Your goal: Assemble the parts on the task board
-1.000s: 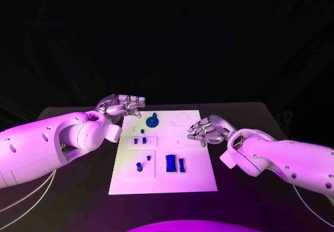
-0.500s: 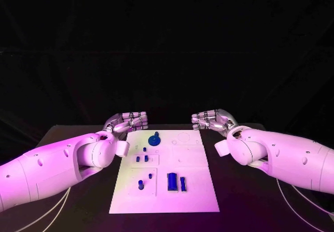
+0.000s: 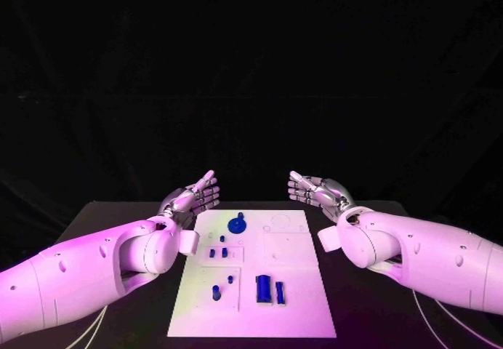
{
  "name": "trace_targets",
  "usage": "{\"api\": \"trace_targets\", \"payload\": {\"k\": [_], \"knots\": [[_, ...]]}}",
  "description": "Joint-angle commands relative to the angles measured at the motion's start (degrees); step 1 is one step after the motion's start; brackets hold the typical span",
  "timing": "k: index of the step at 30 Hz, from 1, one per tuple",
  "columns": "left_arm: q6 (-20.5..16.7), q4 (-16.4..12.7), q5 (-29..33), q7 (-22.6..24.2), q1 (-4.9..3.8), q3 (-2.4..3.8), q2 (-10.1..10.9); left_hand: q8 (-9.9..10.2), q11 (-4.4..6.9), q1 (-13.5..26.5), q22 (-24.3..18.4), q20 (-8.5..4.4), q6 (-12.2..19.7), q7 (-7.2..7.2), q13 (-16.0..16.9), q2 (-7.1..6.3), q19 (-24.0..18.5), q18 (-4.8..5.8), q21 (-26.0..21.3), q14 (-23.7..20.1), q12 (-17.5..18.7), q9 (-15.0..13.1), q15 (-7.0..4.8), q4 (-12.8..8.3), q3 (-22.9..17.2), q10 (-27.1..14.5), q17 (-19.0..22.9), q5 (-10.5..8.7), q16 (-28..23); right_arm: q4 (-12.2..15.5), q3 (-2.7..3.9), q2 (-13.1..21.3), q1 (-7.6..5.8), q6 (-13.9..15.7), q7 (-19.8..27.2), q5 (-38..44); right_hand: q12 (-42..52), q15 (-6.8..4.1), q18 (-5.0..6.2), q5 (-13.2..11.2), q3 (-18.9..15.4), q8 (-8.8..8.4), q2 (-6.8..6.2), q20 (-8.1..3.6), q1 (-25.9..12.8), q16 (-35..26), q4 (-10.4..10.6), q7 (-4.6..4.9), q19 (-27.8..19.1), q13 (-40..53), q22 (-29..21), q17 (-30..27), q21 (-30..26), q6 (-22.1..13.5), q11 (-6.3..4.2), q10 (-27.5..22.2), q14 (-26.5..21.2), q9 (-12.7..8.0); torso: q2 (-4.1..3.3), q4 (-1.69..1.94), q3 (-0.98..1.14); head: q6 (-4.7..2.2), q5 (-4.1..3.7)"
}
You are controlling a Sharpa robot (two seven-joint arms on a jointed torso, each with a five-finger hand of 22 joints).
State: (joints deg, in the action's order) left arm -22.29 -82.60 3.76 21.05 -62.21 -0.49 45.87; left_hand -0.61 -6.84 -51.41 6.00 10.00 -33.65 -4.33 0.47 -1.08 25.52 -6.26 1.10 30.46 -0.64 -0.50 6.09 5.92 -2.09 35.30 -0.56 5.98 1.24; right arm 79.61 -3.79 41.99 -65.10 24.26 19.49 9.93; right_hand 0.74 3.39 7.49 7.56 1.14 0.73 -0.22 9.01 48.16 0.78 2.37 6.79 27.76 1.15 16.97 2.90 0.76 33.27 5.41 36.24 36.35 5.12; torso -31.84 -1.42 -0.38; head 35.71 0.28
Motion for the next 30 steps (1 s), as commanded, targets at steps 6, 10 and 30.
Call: {"api": "trace_targets", "payload": {"k": [6,10,30], "knots": [[-16.7,-5.3,-3.0,6.8,1.44,0.36,-0.9,0.6,6.84,23.3,-6.0,-4.52,15.3,4.33,-0.5,1.08,-11.6,6.26,-1.1,-13.8,0.6,0.5,-6.09,-5.9,2.1,-16.0,0.6,-5.98,-1.2,7.7,2.74,2.0,3.64,15.8,8.3,-7.9,-0.7,-3.39,-3.08,-3.4,-1.1,-0.73,0.22,-4.08,-21.7,-0.8,-2.4,-6.79,-12.5,-1.1,-7.7,-2.9,-0.8,-15.0,-5.41,-16.3,-16.4,-5.1,0.66,1.42,0.38,-1.33,-0.28],[-20.2,-6.7,-3.5,8.1,1.86,0.45,-1.1,0.6,6.84,27.2,-6.0,-5.3,17.8,4.33,-0.5,1.08,-13.5,6.26,-1.1,-16.1,0.6,0.5,-6.09,-5.9,2.1,-18.7,0.6,-5.98,-1.2,9.6,3.51,2.5,4.59,18.8,9.8,-9.4,-0.7,-3.39,-7.49,-7.6,-1.1,-0.73,0.22,-4.77,-25.4,-0.8,-2.4,-6.79,-14.7,-1.1,-9.0,-2.9,-0.8,-17.6,-5.41,-19.2,-19.2,-5.1,0.66,1.42,0.38,-1.33,-0.28],[-21.8,-7.4,-3.8,8.7,2.05,0.49,-1.2,0.6,6.84,40.8,-6.0,-10.0,26.7,4.33,-0.5,1.08,-20.1,6.26,-1.1,-24.2,0.6,0.5,-6.09,-5.9,2.1,-28.0,0.6,-5.98,-1.2,10.3,3.79,2.7,4.94,19.9,10.3,-9.9,-0.7,-3.39,-7.49,-7.6,-1.1,-0.73,0.22,-9.01,-38.2,-0.8,-2.4,-6.79,-21.9,-1.1,-17.0,-2.9,-0.8,-26.4,-5.41,-28.8,-28.9,-5.1,0.66,1.42,0.38,-1.33,-0.28]]}}
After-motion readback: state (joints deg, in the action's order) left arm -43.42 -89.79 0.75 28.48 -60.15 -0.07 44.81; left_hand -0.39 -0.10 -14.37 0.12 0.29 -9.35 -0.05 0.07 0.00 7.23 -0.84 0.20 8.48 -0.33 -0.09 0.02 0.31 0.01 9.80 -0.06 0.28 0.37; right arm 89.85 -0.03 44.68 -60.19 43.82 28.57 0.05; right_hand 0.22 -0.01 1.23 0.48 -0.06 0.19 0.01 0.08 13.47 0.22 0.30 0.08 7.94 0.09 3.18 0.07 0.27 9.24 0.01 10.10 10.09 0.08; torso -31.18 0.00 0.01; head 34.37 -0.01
